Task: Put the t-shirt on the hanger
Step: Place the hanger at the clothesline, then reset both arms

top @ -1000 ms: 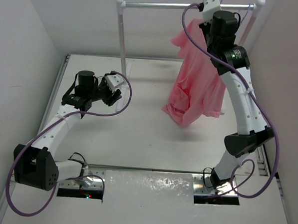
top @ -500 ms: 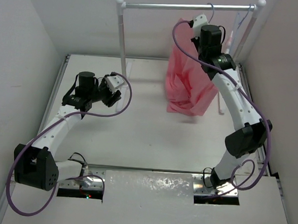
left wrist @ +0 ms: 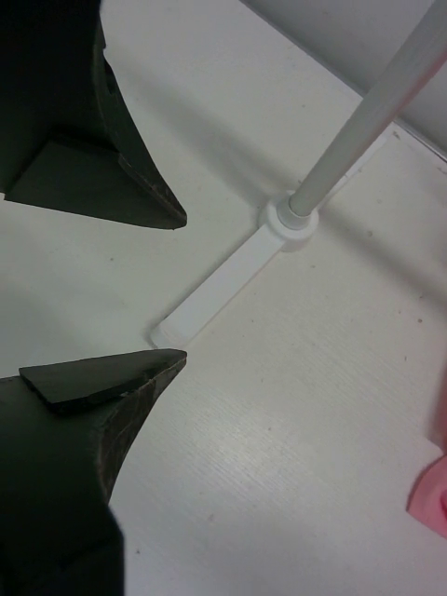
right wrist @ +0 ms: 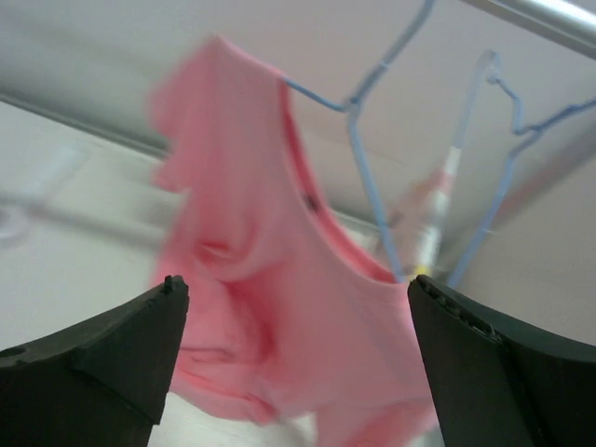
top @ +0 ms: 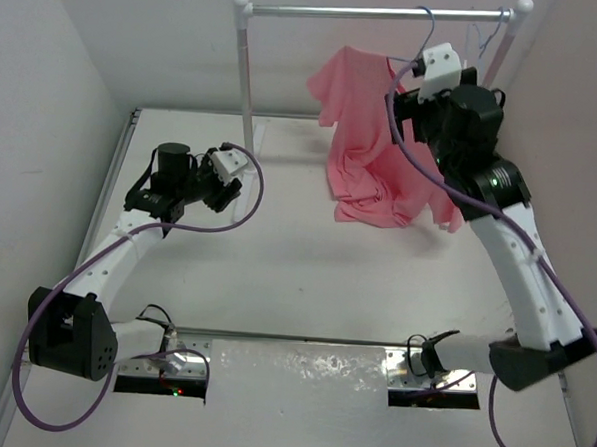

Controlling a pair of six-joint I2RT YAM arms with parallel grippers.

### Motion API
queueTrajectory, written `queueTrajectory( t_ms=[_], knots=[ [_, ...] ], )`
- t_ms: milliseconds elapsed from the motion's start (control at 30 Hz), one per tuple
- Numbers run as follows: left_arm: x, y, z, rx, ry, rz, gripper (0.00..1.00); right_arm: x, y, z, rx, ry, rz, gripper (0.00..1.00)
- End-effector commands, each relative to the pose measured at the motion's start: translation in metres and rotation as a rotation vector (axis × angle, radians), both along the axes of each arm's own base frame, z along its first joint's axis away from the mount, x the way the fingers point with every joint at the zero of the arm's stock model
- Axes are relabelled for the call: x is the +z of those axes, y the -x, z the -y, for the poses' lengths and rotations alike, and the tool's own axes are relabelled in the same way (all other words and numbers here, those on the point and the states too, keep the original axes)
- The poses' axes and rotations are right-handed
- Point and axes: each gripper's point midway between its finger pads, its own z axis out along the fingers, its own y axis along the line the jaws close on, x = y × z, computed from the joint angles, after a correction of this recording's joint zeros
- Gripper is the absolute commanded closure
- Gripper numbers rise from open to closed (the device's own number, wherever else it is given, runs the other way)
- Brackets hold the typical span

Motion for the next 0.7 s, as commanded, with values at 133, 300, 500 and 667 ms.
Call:
queueTrajectory(
  t_ms=[133,300,500,667],
  knots=[
    [-0.006,-0.03,-0.04,0.308,0.002,0.029,0.48,-0.049,0.086,-0.105,0.64,-0.331,0.013,0.01],
    [-0.023,-0.032,-0.065,0.459,0.123,-0.002,0.49,-0.195,0.1,-0.083,0.532,-0.367,-0.052,0.01],
    [-0.049,-0.033,-0.059,0.484,0.263,-0.043,0.51,-0.307,0.099,-0.001,0.074,-0.292,-0.109,0.01],
    [-0.055,-0.039,-0.067,0.523,0.226,-0.077,0.51,-0.346,0.113,0.025,-0.036,-0.235,-0.149,0.01]
  ],
)
